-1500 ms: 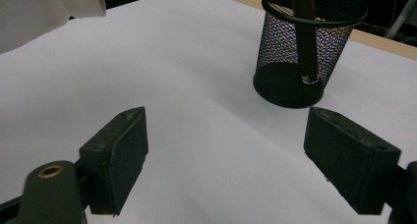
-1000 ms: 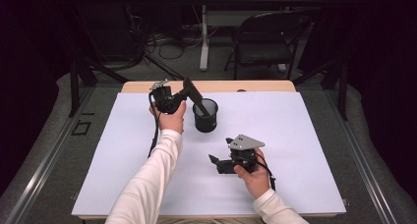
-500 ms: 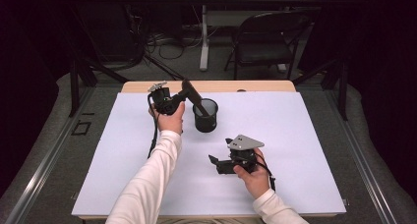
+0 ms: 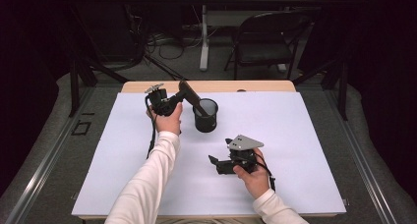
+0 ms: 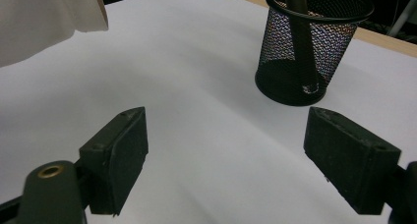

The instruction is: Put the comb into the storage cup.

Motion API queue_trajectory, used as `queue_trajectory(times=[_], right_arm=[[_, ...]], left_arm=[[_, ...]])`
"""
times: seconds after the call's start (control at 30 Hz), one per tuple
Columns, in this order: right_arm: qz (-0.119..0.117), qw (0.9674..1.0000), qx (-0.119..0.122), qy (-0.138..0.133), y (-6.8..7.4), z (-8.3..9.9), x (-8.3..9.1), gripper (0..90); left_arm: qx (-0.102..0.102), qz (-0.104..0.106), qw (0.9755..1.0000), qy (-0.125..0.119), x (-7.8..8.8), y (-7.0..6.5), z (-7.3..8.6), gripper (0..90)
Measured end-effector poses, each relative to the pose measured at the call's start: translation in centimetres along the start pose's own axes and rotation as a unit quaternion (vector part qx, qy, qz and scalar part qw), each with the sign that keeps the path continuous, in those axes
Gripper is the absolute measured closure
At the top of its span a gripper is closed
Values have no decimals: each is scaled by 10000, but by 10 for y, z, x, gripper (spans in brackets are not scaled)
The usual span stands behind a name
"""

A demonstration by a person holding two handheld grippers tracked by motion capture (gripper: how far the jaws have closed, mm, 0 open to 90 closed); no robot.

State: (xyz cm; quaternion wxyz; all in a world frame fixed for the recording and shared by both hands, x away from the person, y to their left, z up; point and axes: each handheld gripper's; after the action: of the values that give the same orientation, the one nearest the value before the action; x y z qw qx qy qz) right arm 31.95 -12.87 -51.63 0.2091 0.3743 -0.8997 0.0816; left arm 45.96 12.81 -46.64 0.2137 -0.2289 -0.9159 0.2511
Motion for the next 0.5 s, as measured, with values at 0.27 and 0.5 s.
queue_trajectory(times=[0.27, 0.5], right_arm=[[5, 10000, 15, 13, 0, 0, 0, 168], [6, 10000, 17, 16, 0, 0, 0, 168]], left_arm=[[86, -86, 9999, 4, 2, 6, 1, 826], [116, -75, 9999, -5, 1, 7, 2, 815]])
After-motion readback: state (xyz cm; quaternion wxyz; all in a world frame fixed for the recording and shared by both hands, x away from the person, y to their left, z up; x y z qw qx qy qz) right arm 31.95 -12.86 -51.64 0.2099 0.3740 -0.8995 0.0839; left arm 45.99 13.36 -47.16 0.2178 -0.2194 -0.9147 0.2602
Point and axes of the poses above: each handheld gripper's, and its own axes: x roughly backward along the jaws, z roughly out of its underside, y roughly to its left, and after that the axes turned 1 degree about -y, right-handed
